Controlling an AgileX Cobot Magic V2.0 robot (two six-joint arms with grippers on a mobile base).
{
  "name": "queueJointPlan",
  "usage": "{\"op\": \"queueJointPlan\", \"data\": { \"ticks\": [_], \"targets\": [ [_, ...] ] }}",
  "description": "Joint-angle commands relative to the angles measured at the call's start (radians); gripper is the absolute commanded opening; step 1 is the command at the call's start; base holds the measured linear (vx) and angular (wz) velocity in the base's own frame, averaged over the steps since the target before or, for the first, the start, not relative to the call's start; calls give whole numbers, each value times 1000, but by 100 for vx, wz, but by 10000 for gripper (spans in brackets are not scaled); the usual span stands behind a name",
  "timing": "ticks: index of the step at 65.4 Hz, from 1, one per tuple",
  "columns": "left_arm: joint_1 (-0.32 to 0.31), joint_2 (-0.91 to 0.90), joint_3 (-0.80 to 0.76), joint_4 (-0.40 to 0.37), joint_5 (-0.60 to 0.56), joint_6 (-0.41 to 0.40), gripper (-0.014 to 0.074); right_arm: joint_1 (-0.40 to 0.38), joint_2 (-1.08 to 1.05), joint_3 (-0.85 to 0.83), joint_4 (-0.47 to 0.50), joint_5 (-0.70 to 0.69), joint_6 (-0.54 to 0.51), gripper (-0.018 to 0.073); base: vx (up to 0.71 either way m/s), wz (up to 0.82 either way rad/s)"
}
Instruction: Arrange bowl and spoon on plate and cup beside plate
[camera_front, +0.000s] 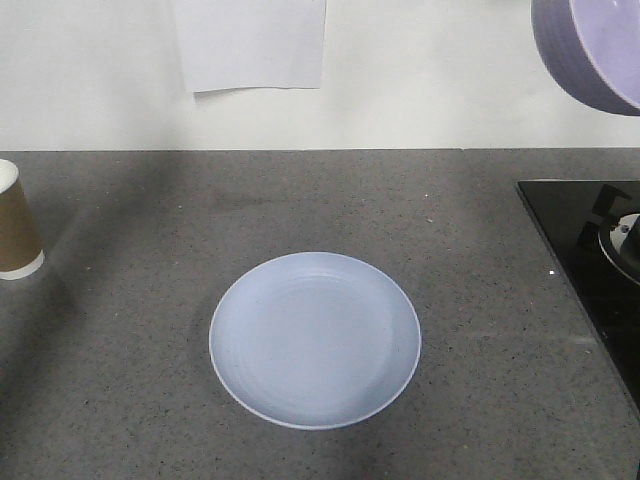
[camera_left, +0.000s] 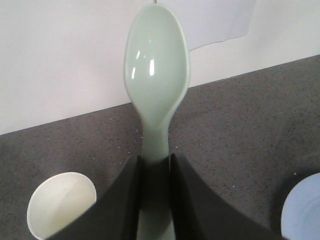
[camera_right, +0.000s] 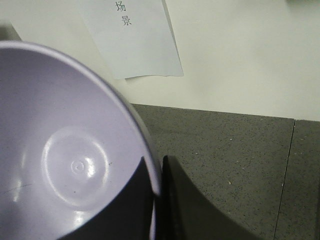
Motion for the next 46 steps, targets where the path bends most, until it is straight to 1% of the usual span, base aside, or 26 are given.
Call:
{"op": "queueJointPlan", "data": {
  "ticks": [1,46],
  "targets": [
    [-4,-23,-27,-13,-67,-7,-6,-4,-25,-29,65,-33,-8,-6,1,4],
    [-4,-23,-27,-13,-67,-7,-6,-4,-25,-29,65,-33,-8,-6,0,1]
  ]
}}
